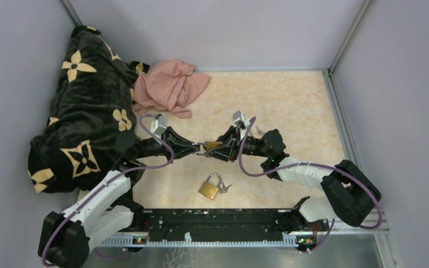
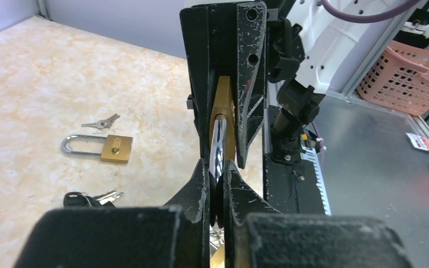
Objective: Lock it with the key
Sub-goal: Lock the lock.
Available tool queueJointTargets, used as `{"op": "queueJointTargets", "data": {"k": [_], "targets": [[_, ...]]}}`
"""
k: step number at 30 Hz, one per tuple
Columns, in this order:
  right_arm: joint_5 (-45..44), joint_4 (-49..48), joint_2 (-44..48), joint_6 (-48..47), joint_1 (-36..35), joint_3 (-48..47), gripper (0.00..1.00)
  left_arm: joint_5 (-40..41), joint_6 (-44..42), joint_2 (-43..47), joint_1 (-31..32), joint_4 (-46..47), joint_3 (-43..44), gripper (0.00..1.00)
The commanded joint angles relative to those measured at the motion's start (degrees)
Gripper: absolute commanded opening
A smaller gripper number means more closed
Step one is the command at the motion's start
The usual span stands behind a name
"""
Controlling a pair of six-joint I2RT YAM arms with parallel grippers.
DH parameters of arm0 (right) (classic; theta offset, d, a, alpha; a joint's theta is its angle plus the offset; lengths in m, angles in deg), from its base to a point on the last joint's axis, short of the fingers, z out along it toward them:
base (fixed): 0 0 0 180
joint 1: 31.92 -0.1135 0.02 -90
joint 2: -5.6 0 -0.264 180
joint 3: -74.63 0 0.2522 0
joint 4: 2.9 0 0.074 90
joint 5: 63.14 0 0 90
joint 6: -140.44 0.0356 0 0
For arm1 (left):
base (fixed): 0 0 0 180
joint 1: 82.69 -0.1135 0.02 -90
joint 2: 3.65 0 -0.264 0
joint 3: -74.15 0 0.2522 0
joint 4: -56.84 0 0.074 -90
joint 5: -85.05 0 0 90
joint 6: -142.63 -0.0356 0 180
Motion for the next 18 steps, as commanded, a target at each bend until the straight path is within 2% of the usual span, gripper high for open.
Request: {"op": "queueJointTargets", "data": {"k": [1,4,8,13,18], "targets": [[-12.66,3.99,1.41,-2.19,-4.93,-7.79,0.00,1.28,-2.14,-0.69,7.55,7.34,1.49,0.00],[-15.69,5.61,1.61,-2.33,-5.03,-8.73,0.00,3.64,-2.29,-1.49,10.98,9.02,0.91,0.00],[-21.05,9.63,3.29,-3.99,-5.02,-9.44,0.00,4.31,-2.41,-2.74,12.39,8.63,1.81,0.00],[-27.90,14.29,6.08,-6.38,-4.99,-11.31,0.00,4.17,-3.92,-3.88,14.99,3.22,2.32,0.00],[-29.40,21.85,7.42,-9.62,-4.93,-17.28,0.00,4.21,-4.71,-5.27,16.50,0.69,3.79,0.00]]}}
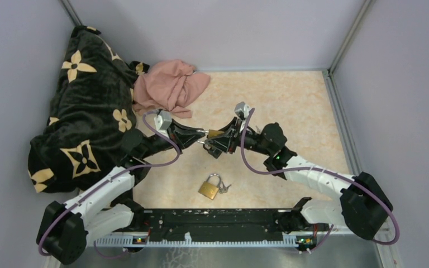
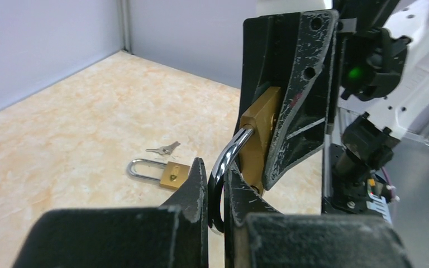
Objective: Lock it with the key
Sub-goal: Lock the lock.
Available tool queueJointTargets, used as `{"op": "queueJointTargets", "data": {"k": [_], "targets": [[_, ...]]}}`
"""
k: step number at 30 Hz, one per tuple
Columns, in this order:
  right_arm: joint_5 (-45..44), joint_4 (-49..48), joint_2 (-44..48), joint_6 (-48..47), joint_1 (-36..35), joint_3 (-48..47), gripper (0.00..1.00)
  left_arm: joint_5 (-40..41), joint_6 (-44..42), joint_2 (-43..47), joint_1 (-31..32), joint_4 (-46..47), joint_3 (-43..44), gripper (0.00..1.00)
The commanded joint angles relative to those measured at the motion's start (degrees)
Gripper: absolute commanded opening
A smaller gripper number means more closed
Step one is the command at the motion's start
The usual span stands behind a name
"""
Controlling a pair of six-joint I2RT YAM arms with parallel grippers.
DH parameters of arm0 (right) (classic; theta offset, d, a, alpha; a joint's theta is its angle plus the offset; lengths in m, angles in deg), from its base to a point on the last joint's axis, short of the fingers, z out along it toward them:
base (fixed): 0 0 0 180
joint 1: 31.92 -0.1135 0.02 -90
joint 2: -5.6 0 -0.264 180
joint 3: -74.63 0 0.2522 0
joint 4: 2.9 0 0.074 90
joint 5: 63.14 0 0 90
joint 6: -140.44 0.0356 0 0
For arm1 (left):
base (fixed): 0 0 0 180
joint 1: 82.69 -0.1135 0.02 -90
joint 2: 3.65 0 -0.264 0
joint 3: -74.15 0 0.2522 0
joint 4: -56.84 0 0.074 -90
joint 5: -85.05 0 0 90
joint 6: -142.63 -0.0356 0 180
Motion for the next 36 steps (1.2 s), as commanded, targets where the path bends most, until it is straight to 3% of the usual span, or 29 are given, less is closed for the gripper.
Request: {"op": "queueJointTargets", "data": {"k": [1,16,36], "targets": [[-15.81,3.94,-0.95,-4.57,-3.56,-13.55,0.00,-14.45,0.98,-1.99,10.22,-1.92,2.75,0.00],[-16.74,3.04,-7.88,-5.01,0.33,-15.48,0.00,-13.52,4.23,-6.85,17.58,9.00,7.89,0.00],[-16.29,2.30,-16.39,-5.28,3.74,-22.11,0.00,-16.46,10.13,-10.10,22.03,13.24,11.04,0.00]]}}
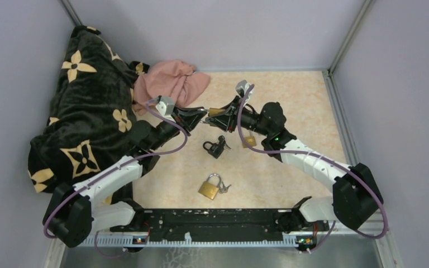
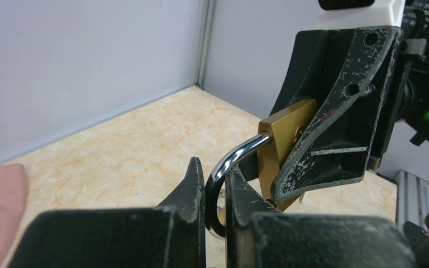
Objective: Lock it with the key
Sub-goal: Lock the lock.
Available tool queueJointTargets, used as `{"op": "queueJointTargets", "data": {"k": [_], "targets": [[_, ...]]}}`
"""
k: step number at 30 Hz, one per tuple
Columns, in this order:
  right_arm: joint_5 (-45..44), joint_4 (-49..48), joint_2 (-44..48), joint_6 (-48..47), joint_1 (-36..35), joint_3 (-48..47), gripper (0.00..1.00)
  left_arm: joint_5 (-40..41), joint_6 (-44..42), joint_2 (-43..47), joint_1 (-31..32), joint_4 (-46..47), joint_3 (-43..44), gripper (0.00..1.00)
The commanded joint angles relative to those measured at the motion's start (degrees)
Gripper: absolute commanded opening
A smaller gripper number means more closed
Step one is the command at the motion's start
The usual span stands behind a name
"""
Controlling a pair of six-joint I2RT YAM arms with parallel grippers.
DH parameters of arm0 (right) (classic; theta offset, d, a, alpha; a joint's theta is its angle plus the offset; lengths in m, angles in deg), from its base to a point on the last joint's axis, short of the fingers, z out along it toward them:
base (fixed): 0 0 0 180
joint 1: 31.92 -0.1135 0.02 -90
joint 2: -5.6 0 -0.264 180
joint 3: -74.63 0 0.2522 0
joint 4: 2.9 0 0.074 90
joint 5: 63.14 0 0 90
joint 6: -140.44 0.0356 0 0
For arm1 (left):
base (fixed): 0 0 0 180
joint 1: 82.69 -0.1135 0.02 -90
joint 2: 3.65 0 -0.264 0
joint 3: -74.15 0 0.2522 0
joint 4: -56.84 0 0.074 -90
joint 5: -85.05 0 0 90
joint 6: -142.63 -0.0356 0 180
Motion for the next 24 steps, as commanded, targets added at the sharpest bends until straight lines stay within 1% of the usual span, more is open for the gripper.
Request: {"op": "queueJointTargets", "data": {"k": [1,7,11,14,18,20,24], "targets": [[-16.83,-7.68,-10.34,-2.21,-2.51,-8.88,0.00,-35.18,11.41,-1.11,18.82,7.79,4.47,0.00],[-15.95,-7.25,-12.15,-2.01,-3.20,-10.64,0.00,-35.17,10.54,-2.17,20.17,9.53,5.13,0.00],[-14.96,-8.99,-13.82,-0.57,-3.43,-10.36,0.00,-35.55,9.74,-2.68,21.42,10.00,5.62,0.00],[-14.14,-8.72,-15.29,-0.29,-3.50,-12.11,0.00,-35.87,8.82,-3.61,22.98,9.88,6.31,0.00],[-13.37,-6.52,-16.98,-2.38,-3.44,-15.22,0.00,-36.27,8.08,-3.97,24.16,9.76,6.95,0.00],[-12.83,-5.44,-16.83,-2.90,-3.36,-16.04,0.00,-35.68,7.82,-3.51,24.13,9.54,6.41,0.00],[-12.16,-6.17,-12.91,-3.04,-2.79,-12.69,0.00,-35.14,6.99,-1.48,22.86,8.55,4.95,0.00]]}}
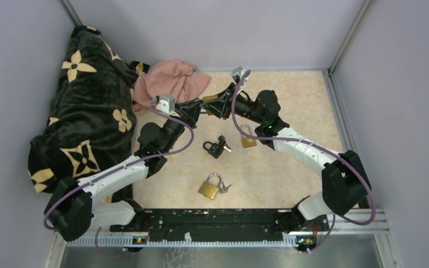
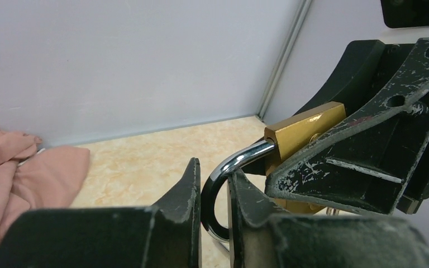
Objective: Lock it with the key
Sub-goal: Lock the lock.
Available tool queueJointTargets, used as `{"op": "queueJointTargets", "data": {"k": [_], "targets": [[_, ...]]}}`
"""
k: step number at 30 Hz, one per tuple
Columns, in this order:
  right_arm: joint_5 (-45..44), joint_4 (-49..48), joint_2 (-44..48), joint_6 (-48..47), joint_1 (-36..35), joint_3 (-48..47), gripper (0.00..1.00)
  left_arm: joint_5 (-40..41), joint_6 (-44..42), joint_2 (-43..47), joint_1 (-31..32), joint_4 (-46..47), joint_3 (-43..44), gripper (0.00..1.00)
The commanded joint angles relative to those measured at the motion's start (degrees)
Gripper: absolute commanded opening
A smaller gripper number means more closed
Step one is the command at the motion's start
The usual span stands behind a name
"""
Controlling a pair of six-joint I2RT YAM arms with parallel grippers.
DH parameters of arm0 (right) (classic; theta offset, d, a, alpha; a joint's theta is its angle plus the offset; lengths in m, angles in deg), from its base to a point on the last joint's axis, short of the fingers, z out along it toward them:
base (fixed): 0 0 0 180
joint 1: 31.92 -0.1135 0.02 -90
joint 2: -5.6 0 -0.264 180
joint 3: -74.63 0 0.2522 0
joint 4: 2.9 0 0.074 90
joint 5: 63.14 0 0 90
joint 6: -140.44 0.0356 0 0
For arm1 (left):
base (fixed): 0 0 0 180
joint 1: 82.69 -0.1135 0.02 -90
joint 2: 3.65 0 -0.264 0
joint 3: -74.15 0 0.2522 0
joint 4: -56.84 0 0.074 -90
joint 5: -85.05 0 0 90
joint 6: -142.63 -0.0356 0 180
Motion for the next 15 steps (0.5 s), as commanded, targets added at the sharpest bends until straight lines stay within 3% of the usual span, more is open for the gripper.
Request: {"op": "queueJointTargets", "data": {"k": [1,5,11,12,15], "targets": [[-13.24,-3.05,-2.44,-4.91,-4.11,-1.75,0.00,-63.90,9.37,2.04,15.11,6.02,2.92,0.00],[-8.51,1.08,3.80,-8.51,-3.54,2.30,0.00,-67.18,8.11,5.05,7.96,2.44,2.64,0.00],[2.08,11.07,12.05,-13.85,-3.32,8.36,0.00,-66.63,3.58,10.28,-4.44,-11.72,1.22,0.00],[3.23,11.79,13.11,-14.24,-3.32,9.76,0.05,-66.55,2.50,11.01,-5.58,-13.98,0.35,0.00],[5.43,12.84,16.36,-15.34,-3.32,14.69,0.41,-65.16,0.14,12.76,-7.07,-19.21,-1.87,0.00]]}}
